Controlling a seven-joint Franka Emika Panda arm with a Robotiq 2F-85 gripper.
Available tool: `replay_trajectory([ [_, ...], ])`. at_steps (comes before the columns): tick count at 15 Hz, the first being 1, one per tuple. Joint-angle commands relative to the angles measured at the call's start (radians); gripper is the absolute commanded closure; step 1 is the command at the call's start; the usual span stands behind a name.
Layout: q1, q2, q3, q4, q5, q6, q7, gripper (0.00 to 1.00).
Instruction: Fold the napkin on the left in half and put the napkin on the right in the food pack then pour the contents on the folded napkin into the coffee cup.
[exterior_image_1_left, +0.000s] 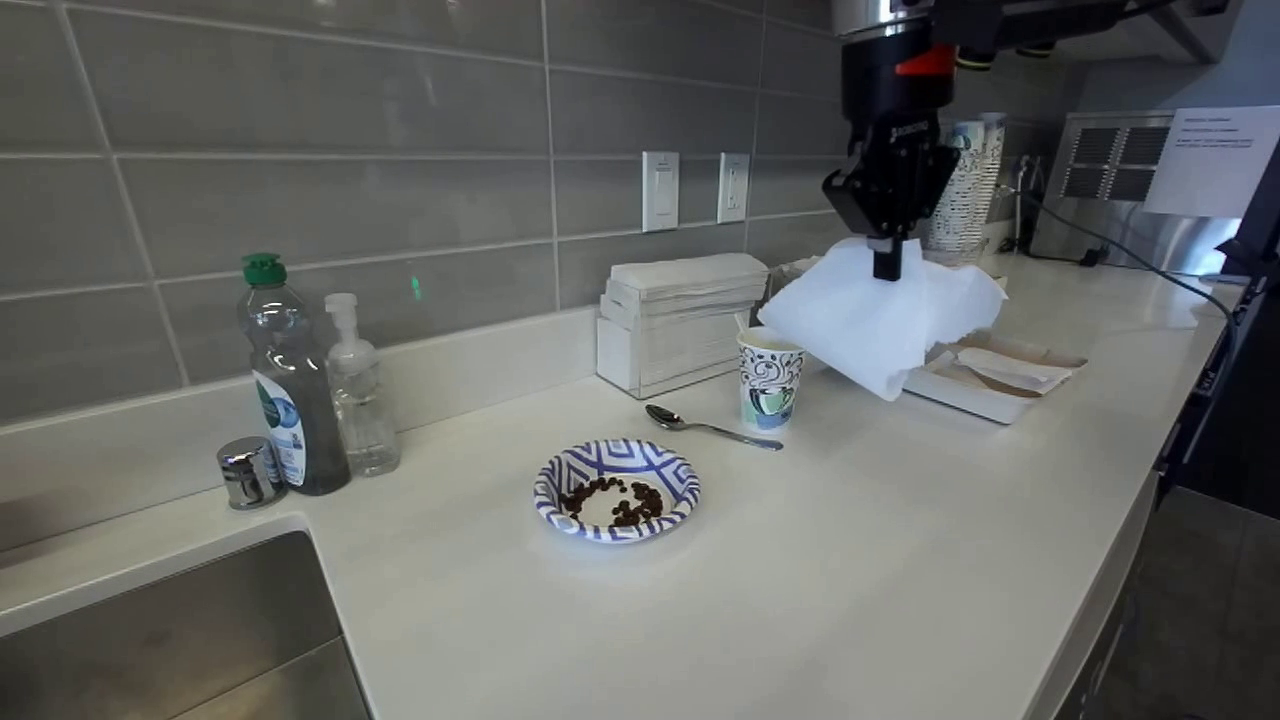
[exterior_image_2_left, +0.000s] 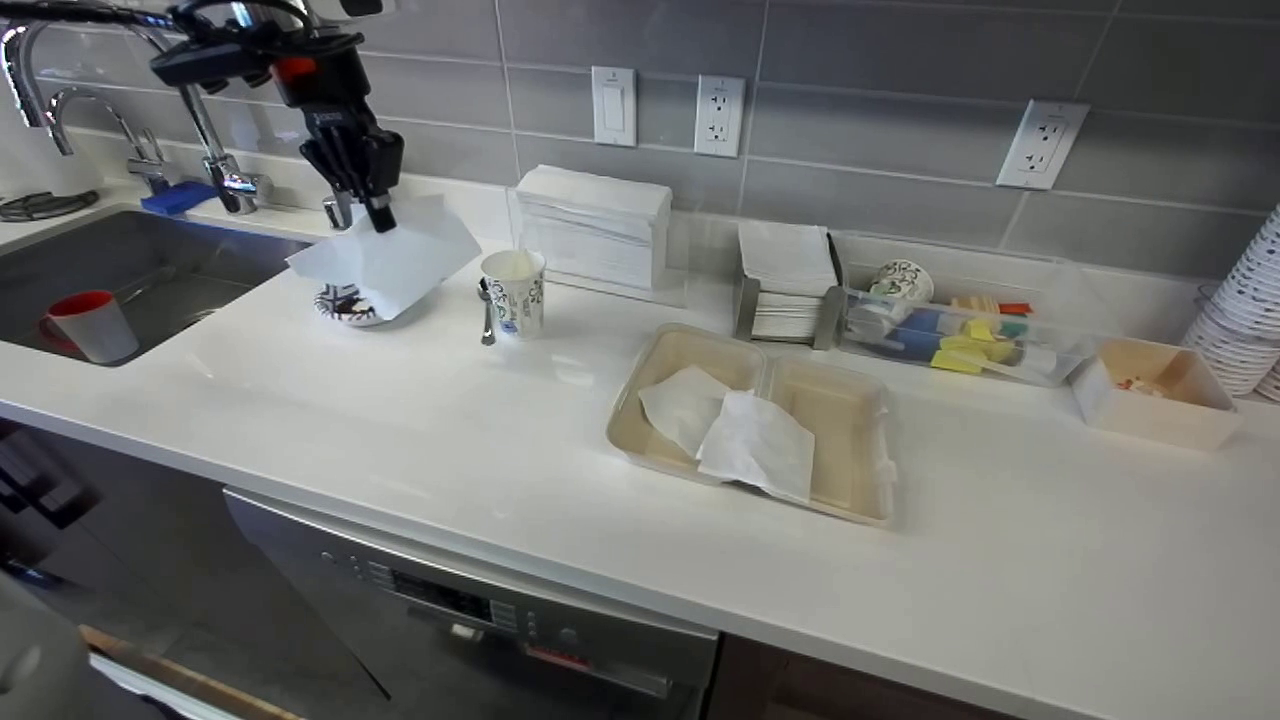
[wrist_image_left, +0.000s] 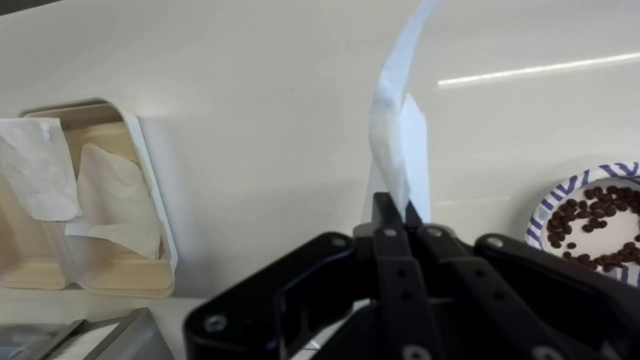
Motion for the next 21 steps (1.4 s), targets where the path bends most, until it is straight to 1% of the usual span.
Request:
replay_trajectory([
  [1,-0.008,-0.009,0.005,-0.003,-0.026,0.027,0.020,1.00],
  [10,-0.049,0.033,-0.014,0.053,-0.034,0.067,0.062,1.00],
  [21,-0.075,0.091,-0.026,0.075,-0.106,0.207,0.087,1.00],
])
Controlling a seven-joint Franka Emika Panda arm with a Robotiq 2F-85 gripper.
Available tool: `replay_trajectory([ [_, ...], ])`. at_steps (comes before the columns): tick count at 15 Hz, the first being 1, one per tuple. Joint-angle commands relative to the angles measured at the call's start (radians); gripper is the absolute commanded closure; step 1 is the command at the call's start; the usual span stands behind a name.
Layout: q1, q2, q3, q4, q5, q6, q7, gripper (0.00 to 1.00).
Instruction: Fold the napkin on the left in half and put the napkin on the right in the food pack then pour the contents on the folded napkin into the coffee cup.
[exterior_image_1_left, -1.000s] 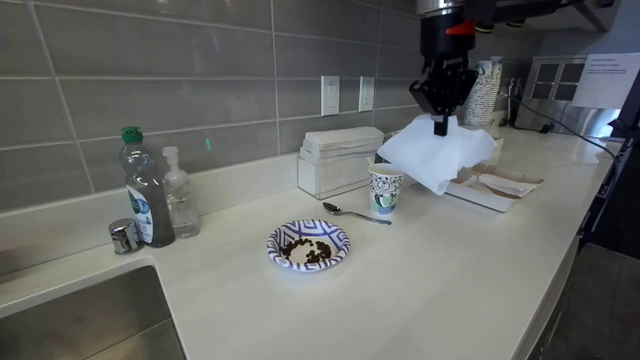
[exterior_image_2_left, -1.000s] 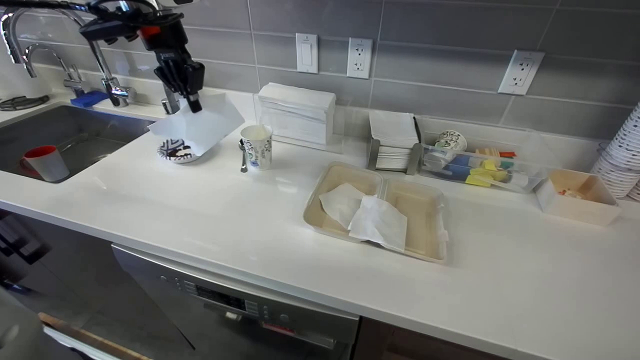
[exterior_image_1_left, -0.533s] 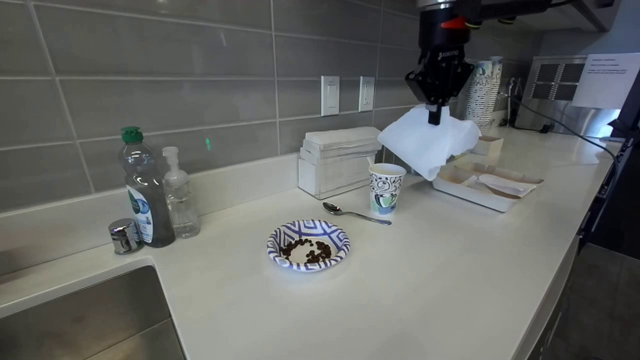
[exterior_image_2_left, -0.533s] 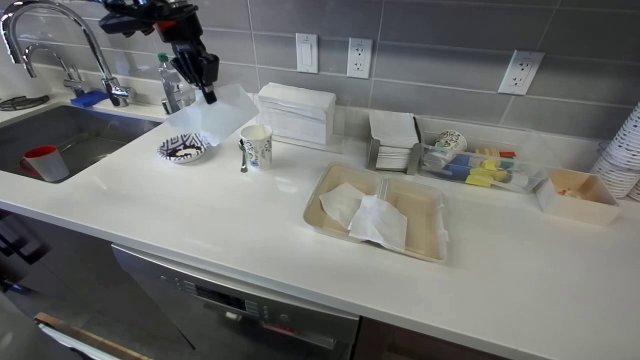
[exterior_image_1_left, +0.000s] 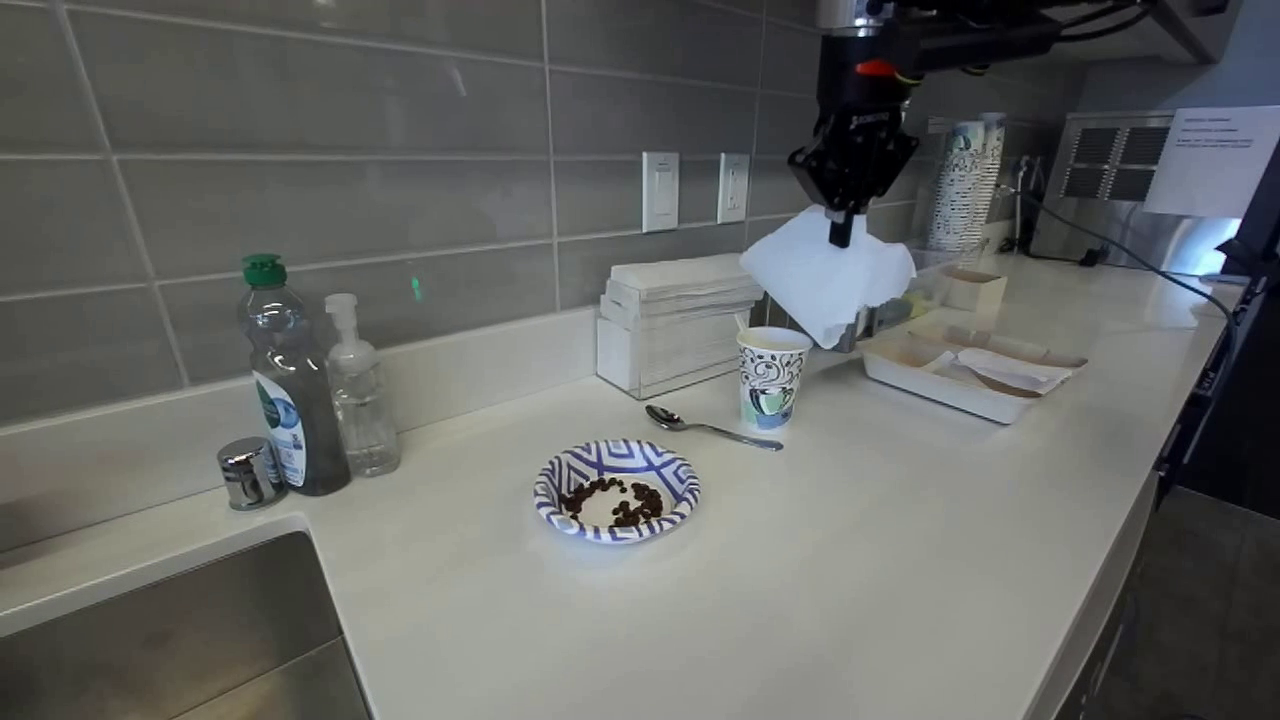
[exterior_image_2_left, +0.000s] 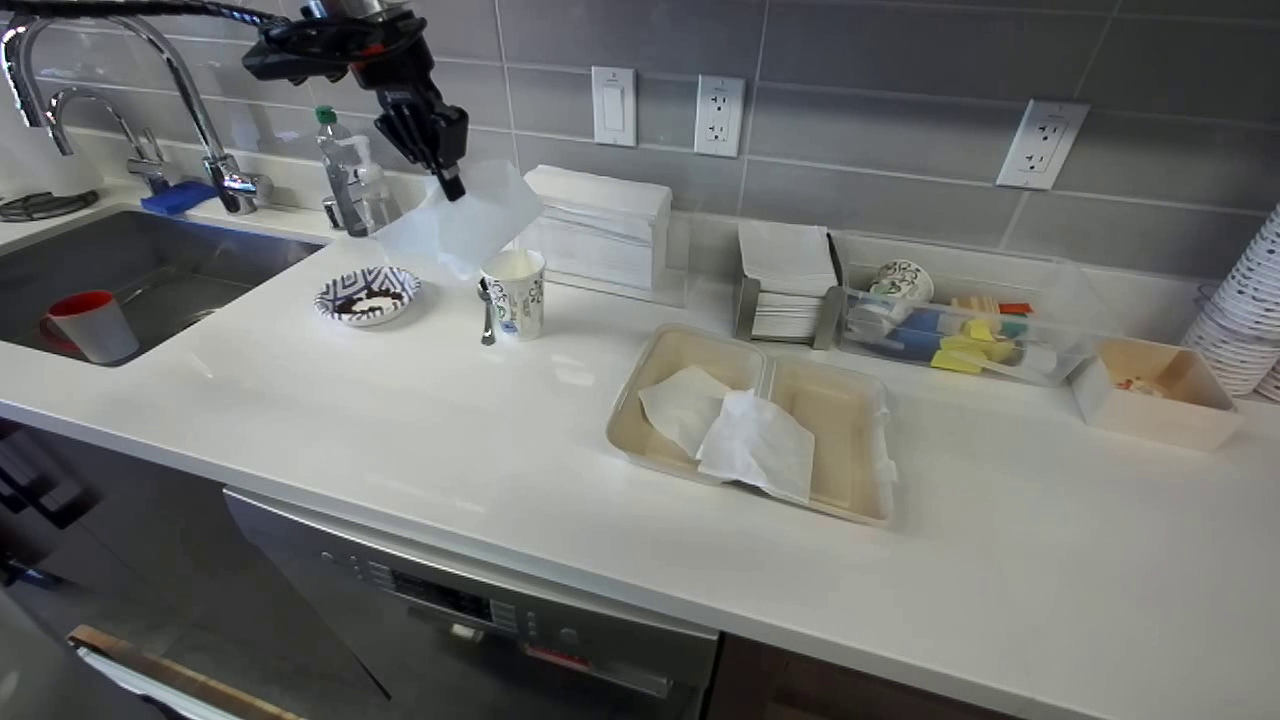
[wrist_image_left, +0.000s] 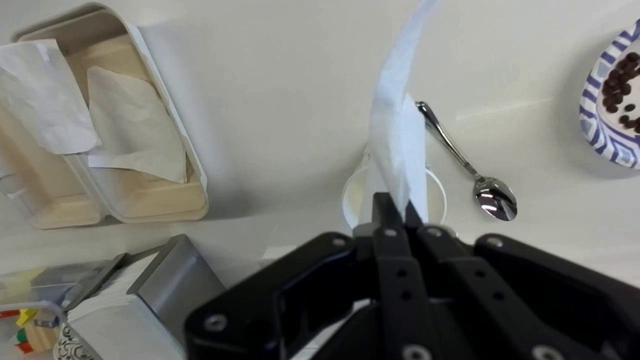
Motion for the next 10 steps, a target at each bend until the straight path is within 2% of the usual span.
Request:
replay_trajectory([
  [1,-0.006,0.033,-0.006,0.025,-0.037,0.036,0.029,1.00],
  [10,-0.011,0.126,-0.029,0.092,-0.066,0.103,0.068,1.00],
])
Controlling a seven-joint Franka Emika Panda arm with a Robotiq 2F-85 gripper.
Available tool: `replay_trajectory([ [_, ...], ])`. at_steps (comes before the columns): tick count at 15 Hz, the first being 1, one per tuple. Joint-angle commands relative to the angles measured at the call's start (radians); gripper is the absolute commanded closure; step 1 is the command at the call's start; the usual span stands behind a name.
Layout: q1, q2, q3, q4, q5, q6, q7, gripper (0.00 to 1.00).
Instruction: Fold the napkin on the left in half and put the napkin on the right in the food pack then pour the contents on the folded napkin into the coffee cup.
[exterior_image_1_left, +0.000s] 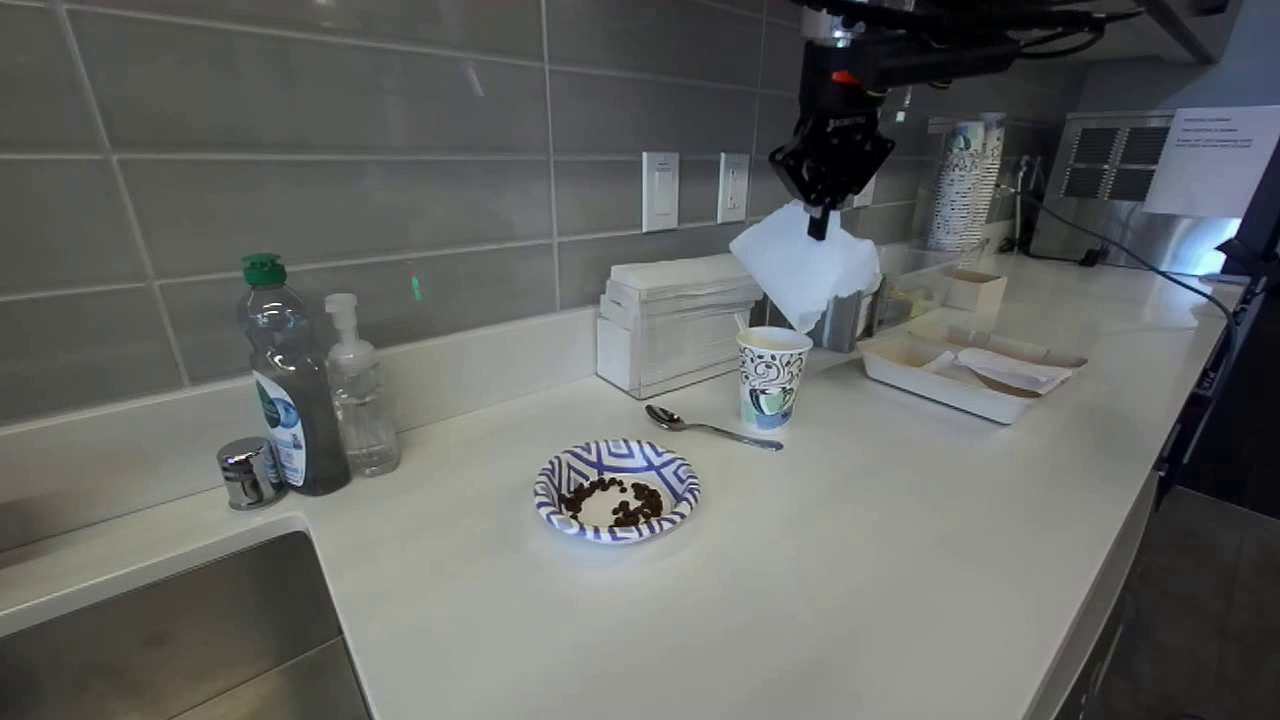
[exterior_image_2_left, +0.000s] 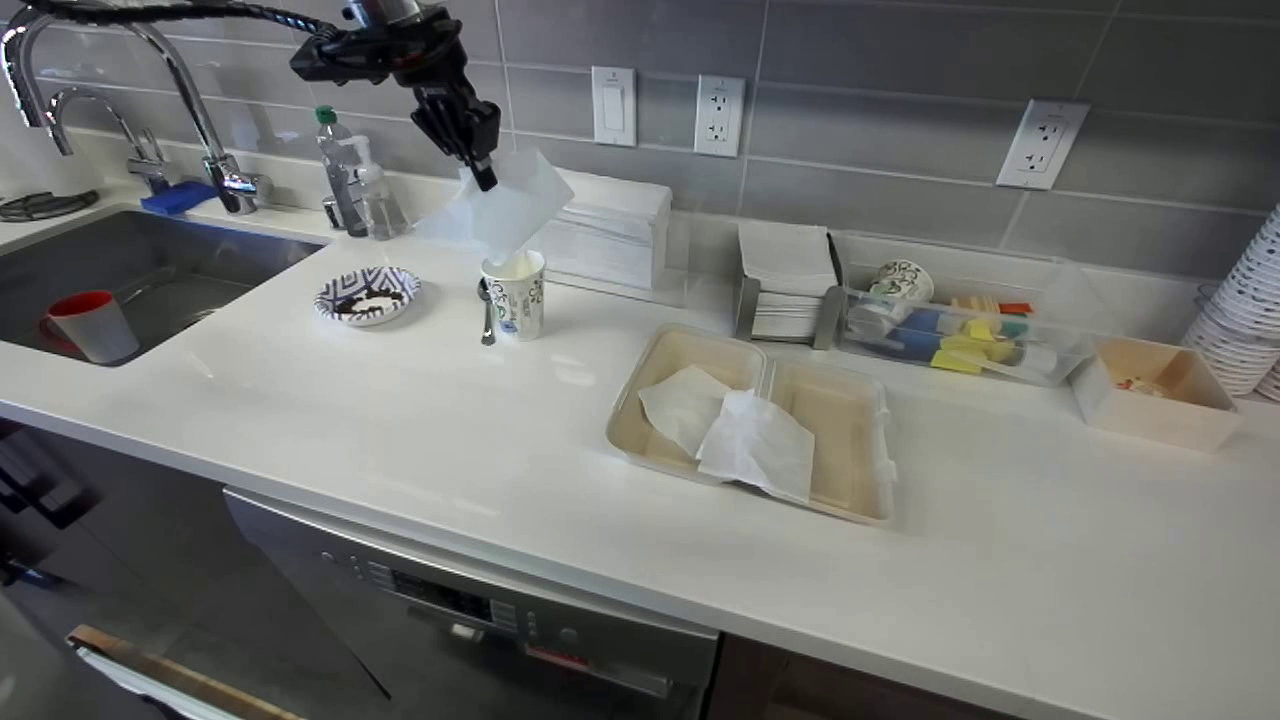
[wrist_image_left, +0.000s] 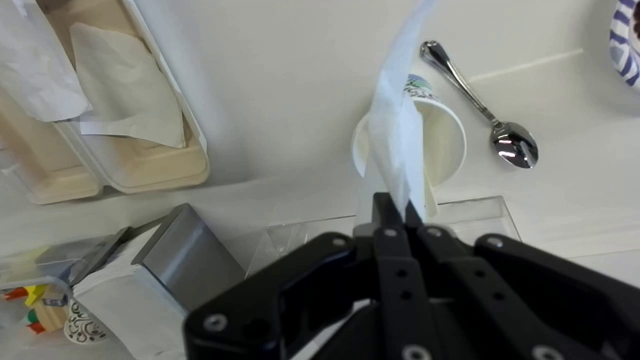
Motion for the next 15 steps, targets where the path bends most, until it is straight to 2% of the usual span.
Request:
replay_trajectory([
  [1,0.003,0.063,-0.005,0.040,-0.042,0.038,0.048,1.00],
  [6,0.015,0.087,-0.005,0.041,-0.104,0.087,0.116,1.00],
  [15,0.044,0.065,0.011,0.011,-0.220,0.095,0.277,1.00],
])
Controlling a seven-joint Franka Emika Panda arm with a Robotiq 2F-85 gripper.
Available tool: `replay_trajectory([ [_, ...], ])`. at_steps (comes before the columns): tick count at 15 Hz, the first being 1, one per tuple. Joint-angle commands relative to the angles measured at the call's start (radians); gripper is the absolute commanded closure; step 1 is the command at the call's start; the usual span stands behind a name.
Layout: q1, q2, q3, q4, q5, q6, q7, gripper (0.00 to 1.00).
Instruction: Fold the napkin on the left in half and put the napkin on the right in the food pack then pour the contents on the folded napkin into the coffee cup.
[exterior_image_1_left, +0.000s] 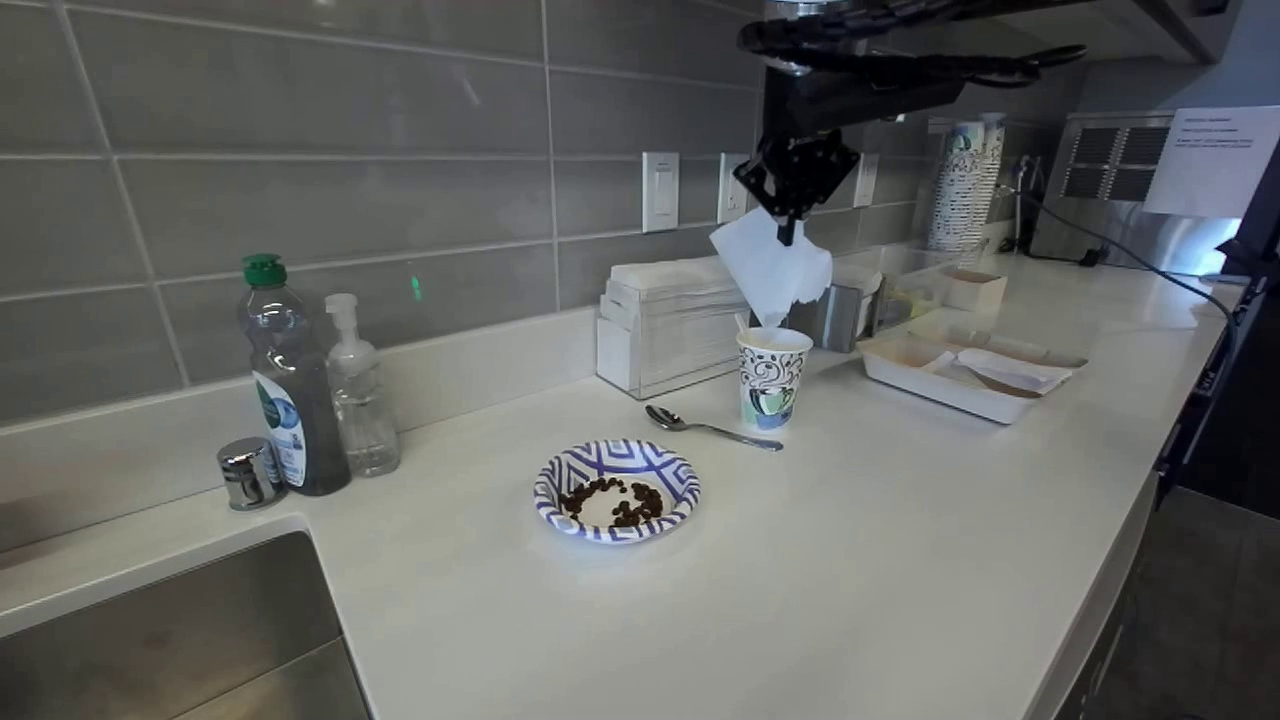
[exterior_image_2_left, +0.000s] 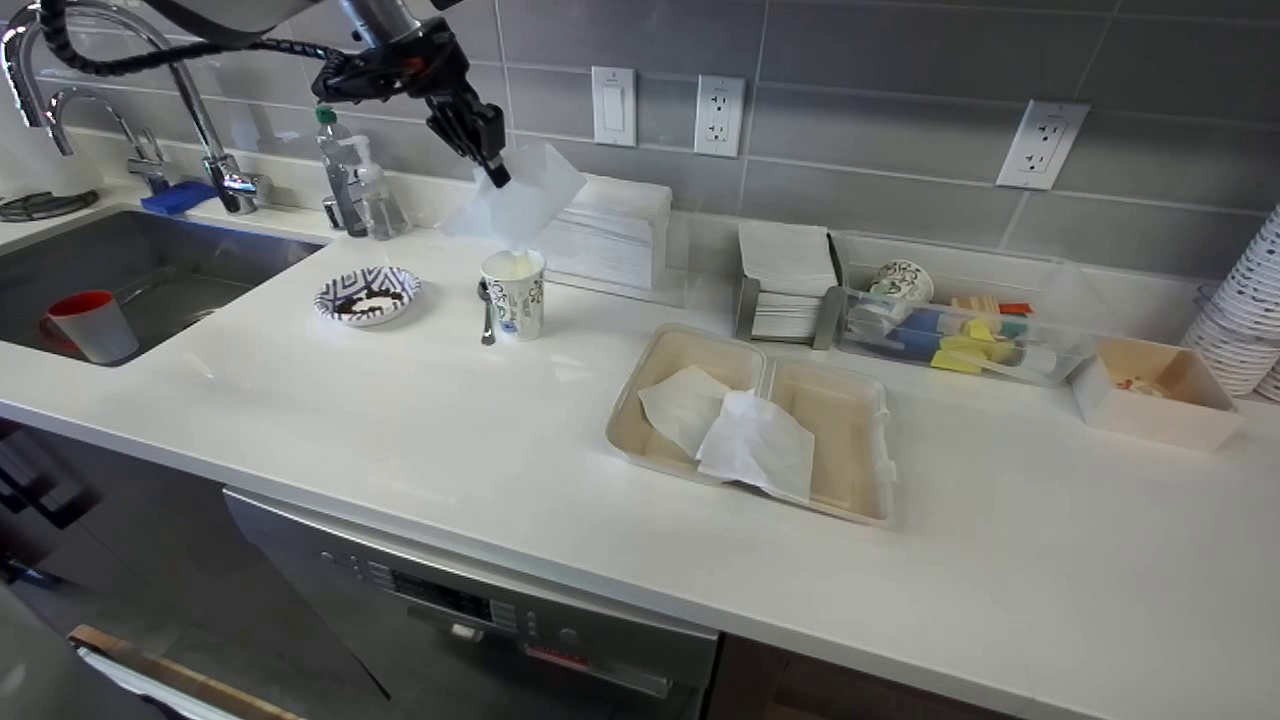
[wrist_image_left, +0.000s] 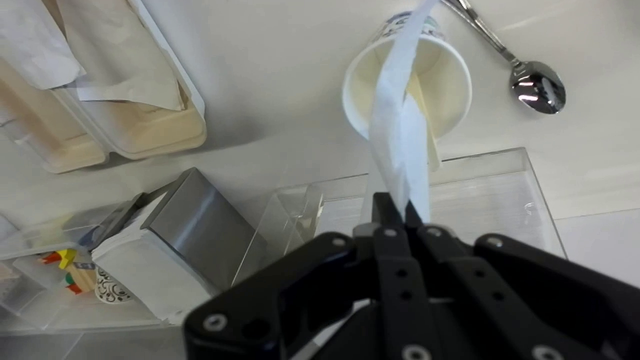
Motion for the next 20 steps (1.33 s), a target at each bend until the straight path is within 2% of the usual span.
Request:
replay_trajectory([
  [1,0.014,-0.010,0.005,-0.026,-0.073,0.026,0.093,1.00],
  [20,0.053,-0.053,0.035,-0.102,-0.319,0.029,0.379,1.00],
])
